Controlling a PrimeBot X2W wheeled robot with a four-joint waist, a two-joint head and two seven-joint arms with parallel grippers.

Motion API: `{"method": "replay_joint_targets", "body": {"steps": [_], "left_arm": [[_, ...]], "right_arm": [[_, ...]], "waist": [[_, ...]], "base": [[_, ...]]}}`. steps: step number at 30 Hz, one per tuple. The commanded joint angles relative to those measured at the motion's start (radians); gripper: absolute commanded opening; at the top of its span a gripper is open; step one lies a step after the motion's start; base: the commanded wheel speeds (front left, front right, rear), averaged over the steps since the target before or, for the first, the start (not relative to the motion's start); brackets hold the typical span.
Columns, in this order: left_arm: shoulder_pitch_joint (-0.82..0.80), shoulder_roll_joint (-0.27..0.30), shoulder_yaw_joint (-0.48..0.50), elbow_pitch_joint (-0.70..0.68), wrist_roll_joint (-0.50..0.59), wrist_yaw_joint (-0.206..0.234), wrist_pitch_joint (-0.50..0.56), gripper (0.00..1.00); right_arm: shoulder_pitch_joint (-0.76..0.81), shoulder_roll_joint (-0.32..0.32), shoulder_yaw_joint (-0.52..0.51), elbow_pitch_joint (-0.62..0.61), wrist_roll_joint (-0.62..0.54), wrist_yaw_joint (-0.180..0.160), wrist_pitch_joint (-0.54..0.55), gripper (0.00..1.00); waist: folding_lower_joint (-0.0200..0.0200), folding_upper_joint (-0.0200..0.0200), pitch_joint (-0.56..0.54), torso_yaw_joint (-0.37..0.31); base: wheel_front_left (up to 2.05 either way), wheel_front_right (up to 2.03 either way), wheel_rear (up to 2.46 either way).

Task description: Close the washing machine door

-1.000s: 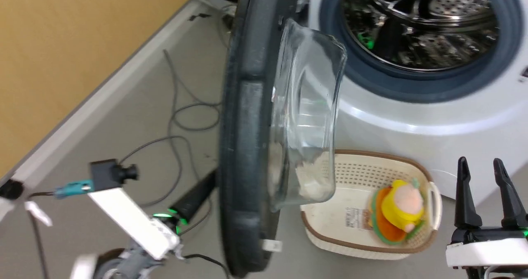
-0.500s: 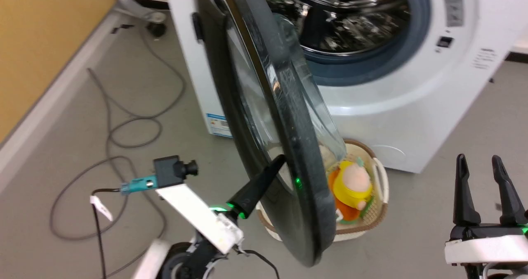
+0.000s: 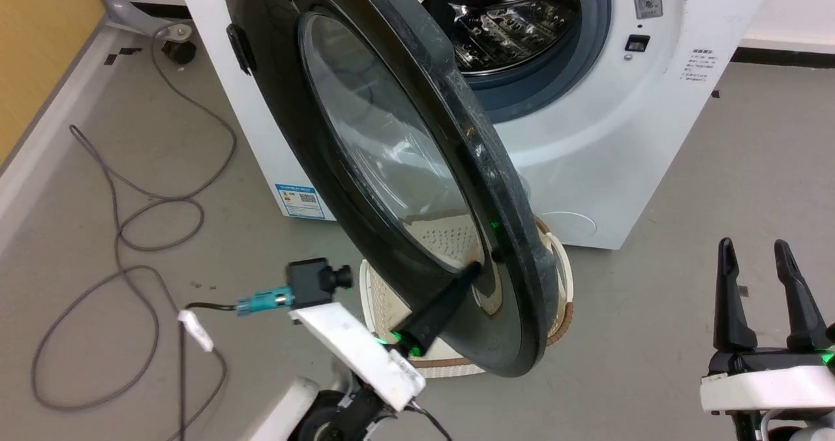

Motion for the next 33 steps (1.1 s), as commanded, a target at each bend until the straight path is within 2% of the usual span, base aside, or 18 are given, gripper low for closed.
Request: {"method": "replay_joint_targets", "body": {"steps": [1, 4, 7, 9, 10, 11, 12, 17, 19, 22, 23, 24, 30, 31, 32, 33], "left_arm": [[-0.024, 0.028, -0.011, 0.005, 0.02, -0.005, -0.05, 0.0], [-0.041, 0.066, -0.003, 0.051, 0.089, -0.005, -0.181, 0.0], [-0.067, 0.113, -0.01, 0.129, 0.221, -0.005, -0.313, 0.0], [-0.087, 0.131, 0.021, 0.186, 0.324, 0.009, -0.358, 0.0], [-0.087, 0.131, 0.021, 0.186, 0.324, 0.009, -0.358, 0.0], [-0.104, 0.134, 0.08, 0.212, 0.443, 0.063, -0.372, 0.0], [-0.107, 0.123, 0.146, 0.199, 0.506, 0.099, -0.373, 0.0], [-0.045, 0.111, 0.332, 0.087, 0.902, 0.246, -0.374, 0.0], [-0.007, 0.099, 0.386, 0.047, 1.01, 0.301, -0.374, 0.0], [0.055, 0.07, 0.434, 0.02, 1.108, 0.354, -0.374, 0.0], [0.078, 0.066, 0.44, 0.021, 1.137, 0.365, -0.374, 0.44], [0.096, 0.065, 0.44, 0.018, 1.169, 0.372, -0.374, 1.0], [0.177, 0.032, 0.454, 0.013, 1.216, 0.362, -0.374, 1.0], [0.189, 0.029, 0.457, 0.014, 1.224, 0.357, -0.374, 1.0], [0.2, 0.022, 0.461, 0.015, 1.228, 0.352, -0.374, 1.0], [0.21, 0.015, 0.466, 0.017, 1.229, 0.347, -0.375, 1.0]], "right_arm": [[-0.008, 0.002, -0.002, 0.003, 0.005, 0.001, -0.005, 1.0], [-0.006, 0.002, -0.007, 0.006, 0.015, 0.001, -0.005, 1.0], [-0.007, 0.002, -0.015, 0.006, 0.023, 0.001, -0.005, 1.0], [-0.007, 0.002, -0.022, 0.001, 0.019, 0.001, -0.005, 1.0], [-0.007, 0.002, -0.022, 0.001, 0.019, 0.001, -0.005, 1.0], [-0.008, 0.002, -0.03, -0.005, 0.013, 0.001, -0.005, 1.0], [-0.01, 0.002, -0.035, -0.01, 0.008, 0.001, -0.005, 1.0], [-0.032, 0.002, -0.054, -0.033, -0.012, 0.001, -0.005, 1.0], [-0.045, 0.002, -0.062, -0.046, -0.024, 0.001, -0.005, 1.0], [-0.067, 0.002, -0.076, -0.063, -0.04, 0.001, -0.005, 1.0], [-0.077, 0.002, -0.079, -0.068, -0.04, 0.001, -0.005, 1.0], [-0.087, 0.002, -0.083, -0.074, -0.037, 0.001, -0.005, 1.0], [-0.141, 0.002, -0.082, -0.12, 0.002, 0.001, -0.005, 1.0], [-0.153, 0.002, -0.08, -0.131, 0.016, 0.001, -0.005, 0.47], [-0.164, 0.002, -0.073, -0.143, 0.036, 0.001, -0.005, 0.13], [-0.173, 0.002, -0.059, -0.155, 0.053, 0.001, -0.005, 0.0]], "waist": [[0.0, 0.0, -0.005, 0.0], [0.0, 0.0, -0.015, 0.003], [0.0, 0.0, -0.028, 0.008], [0.0, 0.0, -0.037, 0.013], [0.0, 0.0, -0.037, 0.013], [0.0, 0.0, -0.044, 0.018], [0.0, 0.0, -0.046, 0.021], [0.0, 0.0, -0.059, 0.031], [0.0, 0.0, -0.064, 0.034], [0.0, 0.0, -0.072, 0.043], [0.0, 0.0, -0.075, 0.045], [0.0, 0.0, -0.077, 0.049], [0.0, 0.0, -0.088, 0.069], [0.0, 0.0, -0.089, 0.073], [0.0, 0.0, -0.091, 0.077], [0.0, 0.0, -0.093, 0.081]], "base": [[0.0, 0.0, 0.0], [0.0, 0.0, 0.0], [0.0, 0.0, 0.0], [0.0, 0.0, 0.0], [0.0, 0.0, 0.0], [0.0, 0.0, 0.0], [0.0, 0.0, 0.0], [0.0, 0.0, 0.0], [0.0, 0.0, 0.0], [0.0, 0.0, 0.0], [0.0, 0.0, 0.0], [0.0, 0.0, 0.0], [0.0, 0.0, 0.0], [0.0, 0.0, 0.0], [0.0, 0.0, 0.0], [0.0, 0.0, 0.0]]}}
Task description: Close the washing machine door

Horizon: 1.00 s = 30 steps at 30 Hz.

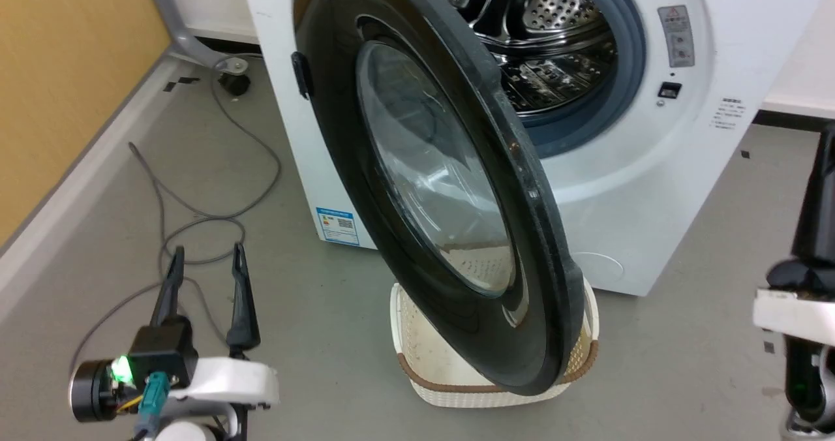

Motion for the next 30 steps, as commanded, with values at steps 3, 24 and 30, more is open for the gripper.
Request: {"method": "replay_joint_targets", "body": {"steps": [3, 24, 30], "left_arm": [[0.038, -0.019, 0.016, 0.006, 0.014, -0.023, -0.004, 1.0], [0.083, -0.095, 0.104, 0.021, 0.089, -0.097, -0.004, 1.0], [0.079, -0.109, 0.115, 0.015, 0.103, -0.105, -0.004, 1.0]], "right_arm": [[-0.037, 0.002, 0.059, -0.061, 0.056, 0.001, -0.004, 0.0], [-0.075, -0.324, 0.814, -0.121, 0.201, 0.001, -0.004, 0.0], [-0.065, -0.371, 0.958, 0.047, 0.154, 0.001, -0.004, 0.0]], "waist": [[0.0, 0.0, -0.008, 0.016], [0.0, 0.0, -0.011, -0.008], [0.0, 0.0, -0.004, -0.019]], "base": [[0.0, 0.0, 0.0], [0.0, 0.0, 0.0], [0.0, 0.0, 0.0]]}}
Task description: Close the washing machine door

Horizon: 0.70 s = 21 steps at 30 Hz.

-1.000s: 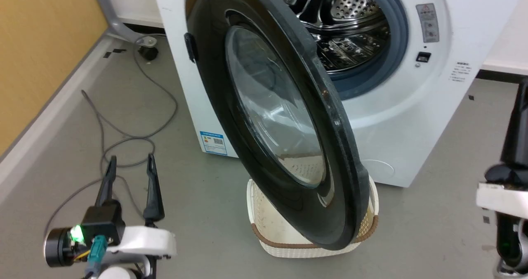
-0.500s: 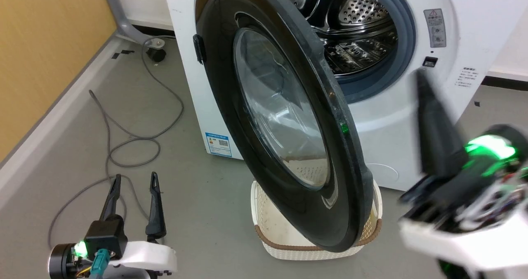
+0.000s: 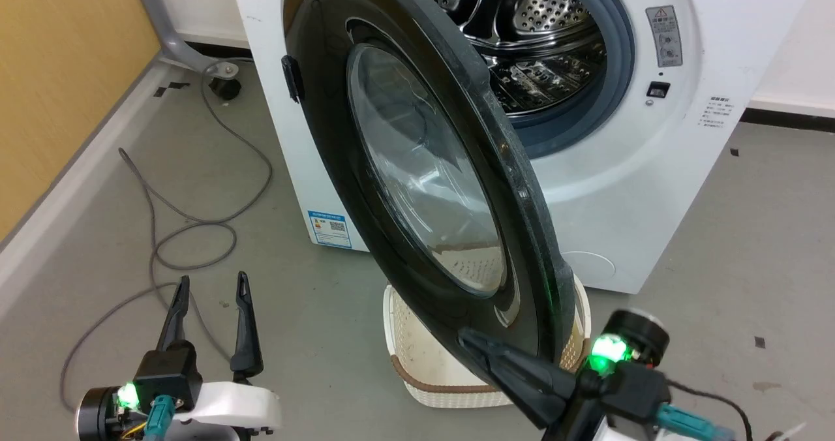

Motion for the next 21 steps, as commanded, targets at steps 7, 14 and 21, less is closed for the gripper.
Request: {"method": "replay_joint_targets", "body": {"steps": [7, 14, 21], "left_arm": [[-0.001, -0.016, 0.015, -0.011, 0.019, -0.01, -0.004, 1.0], [-0.008, -0.024, 0.013, -0.02, 0.039, -0.008, -0.004, 1.0], [-0.05, -0.032, -0.008, -0.037, 0.052, -0.005, -0.004, 1.0]], "right_arm": [[0.026, 0.004, -0.041, 0.173, -0.018, 0.001, -0.004, 0.0], [0.041, 0.049, -0.205, 0.235, -0.017, 0.001, -0.004, 0.0], [-0.023, 0.112, -0.441, 0.317, -0.074, 0.001, -0.004, 0.0]], "waist": [[0.0, 0.0, 0.018, -0.008], [0.0, 0.0, 0.038, -0.019], [0.0, 0.0, 0.103, -0.039]], "base": [[0.0, 0.0, 0.0], [0.0, 0.0, 0.0], [0.0, 0.0, 0.0]]}}
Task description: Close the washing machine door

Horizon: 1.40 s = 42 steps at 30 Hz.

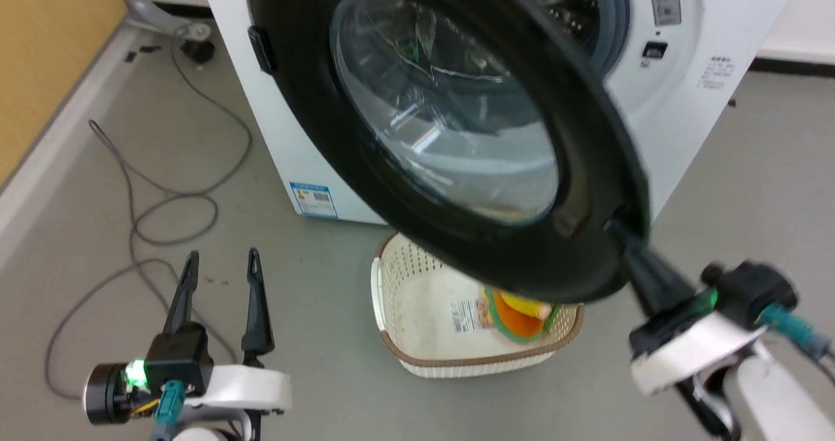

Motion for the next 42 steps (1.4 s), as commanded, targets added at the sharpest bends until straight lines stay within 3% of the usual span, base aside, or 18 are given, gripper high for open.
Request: {"method": "replay_joint_targets", "body": {"steps": [1, 7, 28, 42], "left_arm": [[-0.028, -0.005, -0.004, -0.008, 0.01, 0.005, -0.004, 1.0], [-0.081, -0.01, -0.026, -0.022, 0.013, 0.006, -0.004, 1.0], [-0.188, -0.016, -0.068, -0.052, 0.01, 0.025, -0.004, 1.0], [-0.185, -0.018, -0.061, -0.042, 0.012, 0.037, -0.004, 1.0]], "right_arm": [[-0.048, 0.013, -0.04, 0.024, -0.007, -0.002, -0.005, 0.0], [-0.181, 0.024, -0.141, 0.123, -0.022, -0.002, -0.005, 0.0], [-0.63, -0.017, -0.215, 0.504, -0.078, -0.002, -0.005, 0.0], [-0.635, 0.035, -0.299, 0.536, -0.175, -0.002, -0.005, 0.0]], "waist": [[0.0, 0.0, 0.033, -0.01], [0.0, 0.0, 0.11, -0.007], [0.0, 0.0, 0.278, 0.025], [0.0, 0.0, 0.252, 0.013]], "base": [[0.0, 0.0, 0.0], [0.0, 0.0, 0.0], [0.0, 0.0, 0.0], [0.0, 0.0, 0.0]]}}
